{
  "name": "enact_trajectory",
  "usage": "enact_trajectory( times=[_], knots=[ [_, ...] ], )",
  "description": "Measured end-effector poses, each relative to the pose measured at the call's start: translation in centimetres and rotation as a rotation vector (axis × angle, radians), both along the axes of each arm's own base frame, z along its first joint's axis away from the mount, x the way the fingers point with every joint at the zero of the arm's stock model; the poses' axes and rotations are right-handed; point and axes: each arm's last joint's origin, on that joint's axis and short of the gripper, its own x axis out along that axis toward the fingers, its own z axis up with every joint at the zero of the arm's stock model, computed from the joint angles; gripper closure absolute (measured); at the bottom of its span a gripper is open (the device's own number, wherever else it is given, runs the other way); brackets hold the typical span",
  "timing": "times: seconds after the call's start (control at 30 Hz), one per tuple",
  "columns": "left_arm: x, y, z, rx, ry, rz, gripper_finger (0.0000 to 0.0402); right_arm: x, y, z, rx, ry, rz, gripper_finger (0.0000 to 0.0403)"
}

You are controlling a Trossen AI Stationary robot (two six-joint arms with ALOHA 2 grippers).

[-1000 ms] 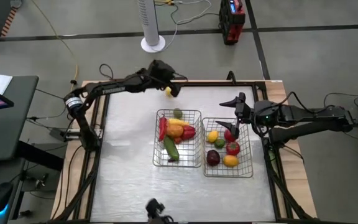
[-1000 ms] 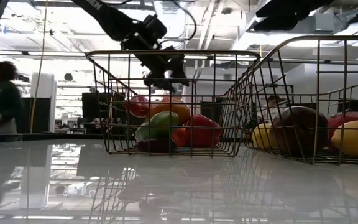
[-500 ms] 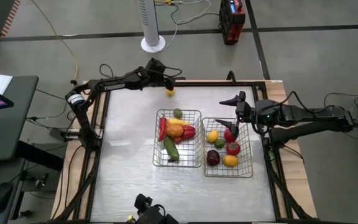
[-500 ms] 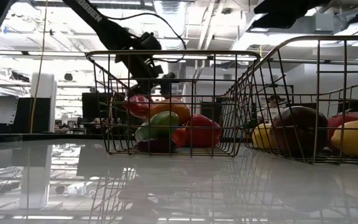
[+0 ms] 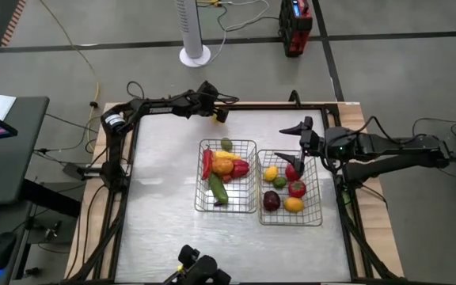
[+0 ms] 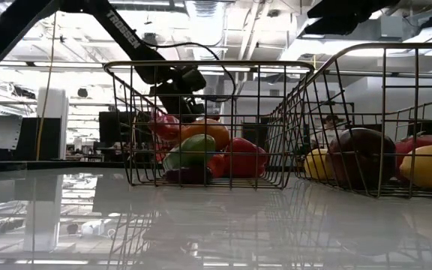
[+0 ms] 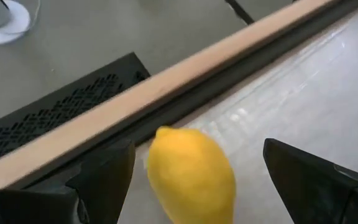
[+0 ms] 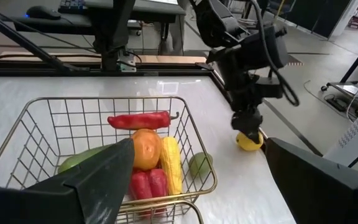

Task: Sort produce into baskets
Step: Put the lemon into the right wire basket

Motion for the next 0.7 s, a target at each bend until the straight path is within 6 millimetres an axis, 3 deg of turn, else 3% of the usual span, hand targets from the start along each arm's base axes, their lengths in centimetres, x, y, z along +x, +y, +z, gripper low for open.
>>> enact_trajectory(
  times=[0.5, 0.7],
  knots=[
    [-0.27, -0.76, -0.63, 0.041, 0.176, -0.064, 0.0061, 0.01, -0.12, 0.07, -0.003, -0.007, -0.007, 0.0014],
    [-0.13, -0.92, -0.63, 0.045, 0.180, -0.081, 0.0094, 0.01, -0.12, 0.06, -0.003, -0.006, -0.007, 0.0014]
  ],
)
